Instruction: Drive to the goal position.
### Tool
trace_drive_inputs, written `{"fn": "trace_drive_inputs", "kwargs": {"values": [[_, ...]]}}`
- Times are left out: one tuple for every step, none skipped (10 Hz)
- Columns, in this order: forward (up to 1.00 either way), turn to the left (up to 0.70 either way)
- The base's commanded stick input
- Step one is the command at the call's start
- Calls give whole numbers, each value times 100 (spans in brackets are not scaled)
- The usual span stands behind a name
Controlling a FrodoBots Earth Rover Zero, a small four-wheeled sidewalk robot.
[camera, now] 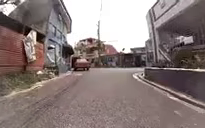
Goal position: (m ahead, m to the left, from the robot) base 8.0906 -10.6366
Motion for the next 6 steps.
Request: {"fn": "trace_drive_inputs", "kwargs": {"values": [[100,0],[100,0],[100,0],[100,0],[100,0],[100,-29]]}}
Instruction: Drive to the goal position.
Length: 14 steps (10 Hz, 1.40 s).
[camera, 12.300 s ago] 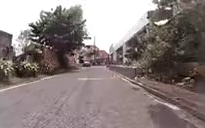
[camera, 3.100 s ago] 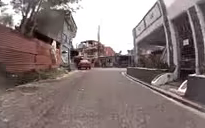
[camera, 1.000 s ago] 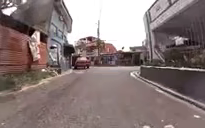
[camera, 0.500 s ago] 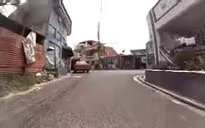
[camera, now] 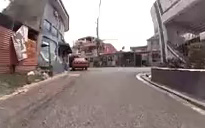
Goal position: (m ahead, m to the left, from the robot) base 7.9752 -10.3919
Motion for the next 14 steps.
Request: {"fn": "trace_drive_inputs", "kwargs": {"values": [[100,-40],[100,-40],[100,-40],[100,0],[100,0],[100,0],[100,0],[100,0],[100,0],[100,0],[100,0],[100,0],[100,0],[100,0]]}}
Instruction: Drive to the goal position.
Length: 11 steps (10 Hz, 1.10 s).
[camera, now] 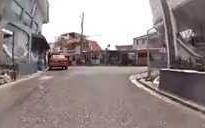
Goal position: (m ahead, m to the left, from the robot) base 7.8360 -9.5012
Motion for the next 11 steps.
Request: {"fn": "trace_drive_inputs", "kwargs": {"values": [[100,0],[100,0],[100,0],[100,0],[100,0],[100,0],[100,0],[100,0],[100,0],[100,0],[100,0]]}}
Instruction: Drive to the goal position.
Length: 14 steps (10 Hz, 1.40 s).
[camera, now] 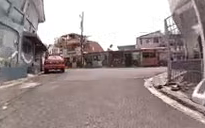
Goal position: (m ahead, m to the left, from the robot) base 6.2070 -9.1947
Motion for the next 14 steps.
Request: {"fn": "trace_drive_inputs", "kwargs": {"values": [[100,0],[100,0],[100,-38],[100,-40],[100,-40],[100,-40],[100,-27],[100,-8],[100,0],[100,0],[100,0],[100,0],[100,0],[100,0]]}}
